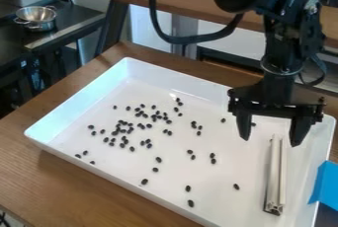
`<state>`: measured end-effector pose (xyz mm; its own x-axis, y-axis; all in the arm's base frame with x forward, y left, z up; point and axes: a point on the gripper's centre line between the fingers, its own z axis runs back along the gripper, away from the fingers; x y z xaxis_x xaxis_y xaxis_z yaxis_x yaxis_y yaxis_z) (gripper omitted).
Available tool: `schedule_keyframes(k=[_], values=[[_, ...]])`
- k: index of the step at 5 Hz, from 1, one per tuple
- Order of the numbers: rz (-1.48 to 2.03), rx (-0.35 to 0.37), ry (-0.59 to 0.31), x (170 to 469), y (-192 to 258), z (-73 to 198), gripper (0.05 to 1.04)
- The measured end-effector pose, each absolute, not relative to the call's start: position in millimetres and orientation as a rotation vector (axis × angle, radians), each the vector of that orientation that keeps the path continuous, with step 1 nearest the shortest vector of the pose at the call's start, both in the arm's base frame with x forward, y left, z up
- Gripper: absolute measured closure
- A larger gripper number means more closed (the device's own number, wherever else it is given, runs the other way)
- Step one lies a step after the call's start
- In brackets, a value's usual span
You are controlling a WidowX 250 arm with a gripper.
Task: Sweep into pile
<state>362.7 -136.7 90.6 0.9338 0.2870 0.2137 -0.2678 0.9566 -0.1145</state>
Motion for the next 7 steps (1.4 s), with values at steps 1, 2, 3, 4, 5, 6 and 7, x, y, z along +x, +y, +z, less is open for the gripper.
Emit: schedule_keyframes(k=[1,2,3,4,5,6,7], values=[[0.289,-0.067,-0.202,361.3,-136.0,77.9,0.083],[0.309,-0.048,-0.183,362.1,-134.2,64.6,0.083],[0.310,-0.064,-0.208,366.5,-136.8,63.9,0.083],[0.308,-0.083,-0.176,364.8,-140.4,54.3,0.083],[0.336,-0.108,-0.180,368.5,-139.3,55.3,0.083],[0.352,-0.094,-0.179,374.2,-140.4,44.8,0.083],[0.344,-0.075,-0.186,375.4,-150.0,34.8,0.084]])
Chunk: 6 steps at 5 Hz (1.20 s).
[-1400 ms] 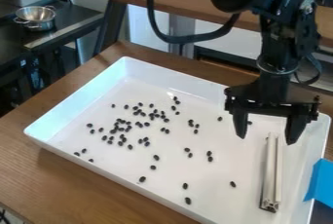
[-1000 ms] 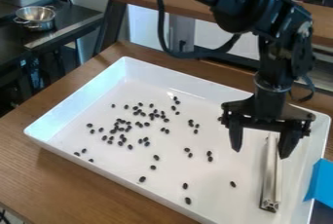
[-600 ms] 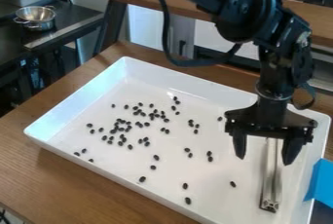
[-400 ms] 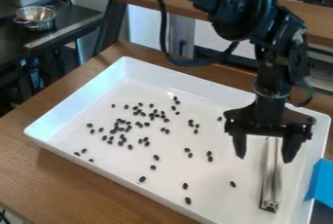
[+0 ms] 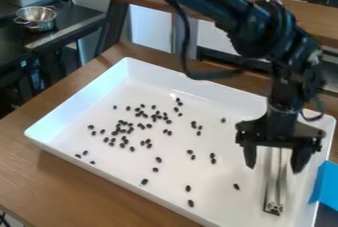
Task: Sweep into pile
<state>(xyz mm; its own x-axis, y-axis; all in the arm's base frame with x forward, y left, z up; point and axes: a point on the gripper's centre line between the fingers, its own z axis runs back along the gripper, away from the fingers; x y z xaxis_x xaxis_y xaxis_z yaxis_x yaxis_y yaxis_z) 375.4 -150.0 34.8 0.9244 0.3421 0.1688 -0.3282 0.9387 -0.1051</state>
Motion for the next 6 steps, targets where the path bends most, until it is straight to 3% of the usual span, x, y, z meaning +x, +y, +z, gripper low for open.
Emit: schedule_keyframes(k=[1,3,6], values=[[0.354,-0.059,-0.186,379.2,-152.2,25.5,0.147],[0.347,-0.055,-0.171,371.7,-150.6,17.7,0.697],[0.324,-0.047,-0.123,365.0,-111.1,16.0,0.700]])
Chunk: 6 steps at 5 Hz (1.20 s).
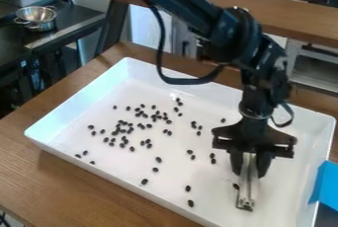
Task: Sweep into pile
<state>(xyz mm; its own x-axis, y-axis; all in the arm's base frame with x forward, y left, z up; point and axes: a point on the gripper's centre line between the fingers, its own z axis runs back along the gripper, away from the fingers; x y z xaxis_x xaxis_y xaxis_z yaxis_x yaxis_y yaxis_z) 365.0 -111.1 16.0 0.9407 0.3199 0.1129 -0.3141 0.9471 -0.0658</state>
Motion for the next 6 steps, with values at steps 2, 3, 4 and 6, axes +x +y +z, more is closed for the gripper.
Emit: schedule_keyframes(k=[2,3,4,6], values=[[0.286,-0.003,-0.110,364.2,-63.8,14.2,0.700],[0.281,0.050,-0.059,362.2,-14.3,15.3,0.701],[0.243,0.091,-0.035,358.0,23.6,15.0,0.701],[0.183,0.151,-0.049,347.6,84.3,13.2,0.701]])
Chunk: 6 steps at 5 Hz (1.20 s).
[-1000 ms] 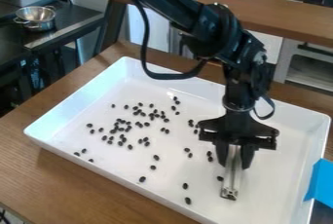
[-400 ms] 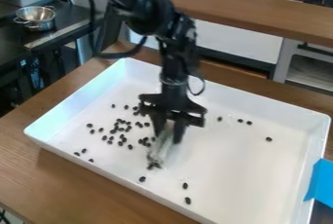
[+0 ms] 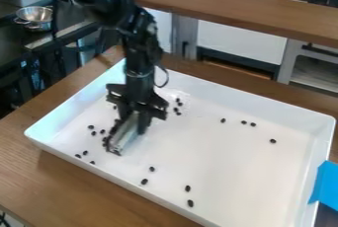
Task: Sweep into pile
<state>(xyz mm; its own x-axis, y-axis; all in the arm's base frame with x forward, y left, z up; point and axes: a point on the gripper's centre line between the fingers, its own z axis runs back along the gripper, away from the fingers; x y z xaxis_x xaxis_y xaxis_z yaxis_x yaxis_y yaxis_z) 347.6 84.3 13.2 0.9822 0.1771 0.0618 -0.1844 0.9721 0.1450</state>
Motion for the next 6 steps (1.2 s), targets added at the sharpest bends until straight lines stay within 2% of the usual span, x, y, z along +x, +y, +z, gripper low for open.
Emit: schedule_keyframes(k=[2,3,4,5,6], values=[[0.128,0.190,-0.035,327.2,156.8,18.8,0.701],[0.114,0.144,-0.040,326.9,154.1,18.5,0.701],[0.171,0.024,-0.044,325.8,136.6,25.7,0.701],[0.211,-0.069,-0.112,339.1,95.3,53.7,0.701],[0.216,-0.117,-0.136,347.8,41.9,70.9,0.701]])
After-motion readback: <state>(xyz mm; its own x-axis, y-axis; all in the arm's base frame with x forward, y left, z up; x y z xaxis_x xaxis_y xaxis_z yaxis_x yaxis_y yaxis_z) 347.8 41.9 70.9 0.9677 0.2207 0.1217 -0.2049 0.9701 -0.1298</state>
